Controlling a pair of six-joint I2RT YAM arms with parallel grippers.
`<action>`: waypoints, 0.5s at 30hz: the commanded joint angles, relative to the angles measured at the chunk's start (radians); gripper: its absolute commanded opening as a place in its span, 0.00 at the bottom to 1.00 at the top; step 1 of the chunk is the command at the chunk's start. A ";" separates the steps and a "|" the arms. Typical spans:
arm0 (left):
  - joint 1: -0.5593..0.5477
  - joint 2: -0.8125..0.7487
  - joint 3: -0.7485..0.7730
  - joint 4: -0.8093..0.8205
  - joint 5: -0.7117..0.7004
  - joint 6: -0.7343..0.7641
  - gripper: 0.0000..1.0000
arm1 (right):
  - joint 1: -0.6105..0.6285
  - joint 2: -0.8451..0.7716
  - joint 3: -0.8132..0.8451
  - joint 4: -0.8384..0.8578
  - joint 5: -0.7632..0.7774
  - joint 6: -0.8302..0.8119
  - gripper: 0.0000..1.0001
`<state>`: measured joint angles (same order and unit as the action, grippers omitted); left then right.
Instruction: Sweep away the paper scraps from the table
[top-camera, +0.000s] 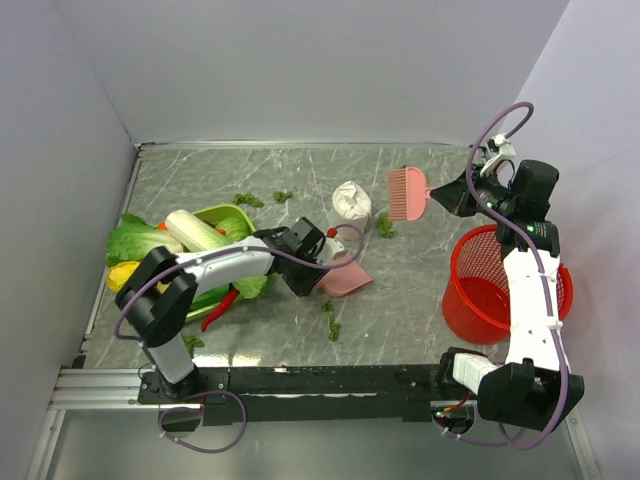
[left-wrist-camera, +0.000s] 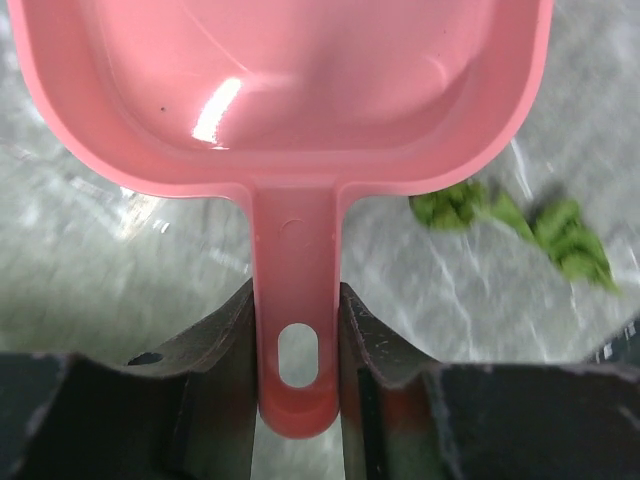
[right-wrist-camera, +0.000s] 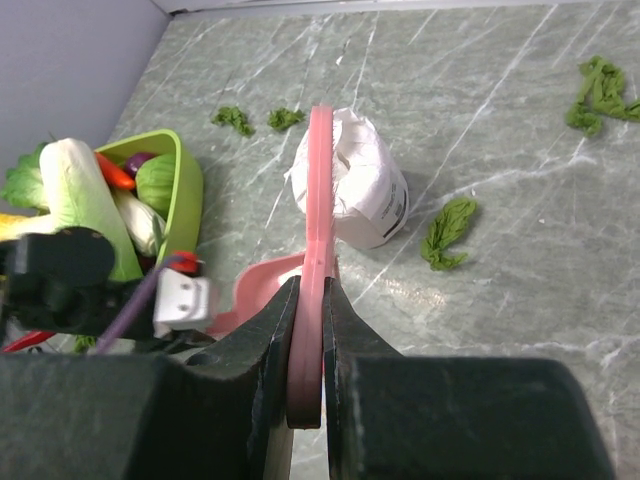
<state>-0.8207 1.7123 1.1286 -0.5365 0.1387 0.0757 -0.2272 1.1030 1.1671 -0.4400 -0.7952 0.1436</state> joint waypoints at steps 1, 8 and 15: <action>0.014 -0.157 -0.003 -0.071 0.074 0.113 0.01 | -0.006 0.011 0.075 0.001 -0.002 -0.042 0.00; 0.213 -0.417 0.043 -0.016 0.151 0.228 0.01 | 0.003 0.081 0.196 -0.074 -0.080 -0.110 0.00; 0.422 -0.543 0.135 0.069 0.095 0.102 0.01 | 0.322 0.097 0.266 -0.340 0.007 -0.531 0.00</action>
<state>-0.4744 1.2297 1.1995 -0.5407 0.2367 0.2417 -0.0628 1.2156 1.3857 -0.5987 -0.7921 -0.0956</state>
